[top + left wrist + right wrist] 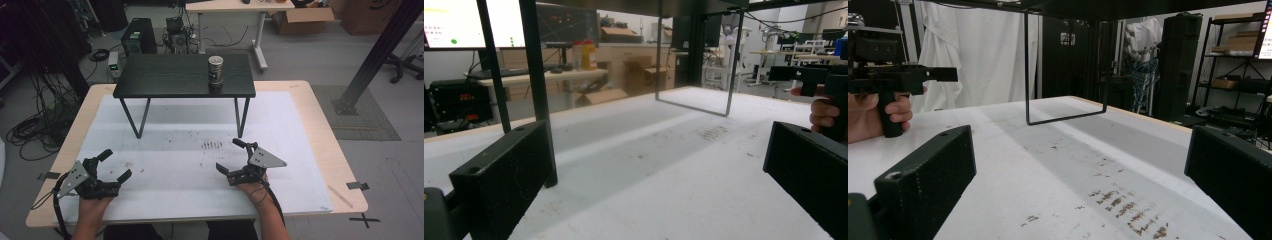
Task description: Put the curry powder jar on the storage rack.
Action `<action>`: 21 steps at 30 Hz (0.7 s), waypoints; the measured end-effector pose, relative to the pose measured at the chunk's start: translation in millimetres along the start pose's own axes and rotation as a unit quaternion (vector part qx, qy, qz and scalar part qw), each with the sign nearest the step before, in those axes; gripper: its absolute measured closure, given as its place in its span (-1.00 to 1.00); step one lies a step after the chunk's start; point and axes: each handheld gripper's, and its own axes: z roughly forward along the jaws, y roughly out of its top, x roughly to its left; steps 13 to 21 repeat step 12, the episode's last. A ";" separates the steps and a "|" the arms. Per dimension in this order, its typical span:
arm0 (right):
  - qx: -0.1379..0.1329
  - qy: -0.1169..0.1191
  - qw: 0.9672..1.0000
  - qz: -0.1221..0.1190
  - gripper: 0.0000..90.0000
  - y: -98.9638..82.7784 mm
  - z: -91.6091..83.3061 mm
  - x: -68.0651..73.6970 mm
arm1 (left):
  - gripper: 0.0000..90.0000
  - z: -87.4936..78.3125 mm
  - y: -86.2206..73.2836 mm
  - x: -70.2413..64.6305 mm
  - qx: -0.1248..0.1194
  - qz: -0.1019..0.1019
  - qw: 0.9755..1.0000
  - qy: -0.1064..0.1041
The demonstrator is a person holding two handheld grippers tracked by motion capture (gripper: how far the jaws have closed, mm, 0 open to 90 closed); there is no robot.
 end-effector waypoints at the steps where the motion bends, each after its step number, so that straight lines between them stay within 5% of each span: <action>1: 0.000 0.000 1.000 0.000 -1.00 0.0 -0.1 -0.1 | -0.99 0.0 0.0 0.0 0.000 0.000 1.000 0.000; 21: 0.000 0.000 1.000 0.000 -1.00 0.0 -0.1 0.0 | -0.99 0.1 0.1 -0.1 0.001 0.001 1.000 0.000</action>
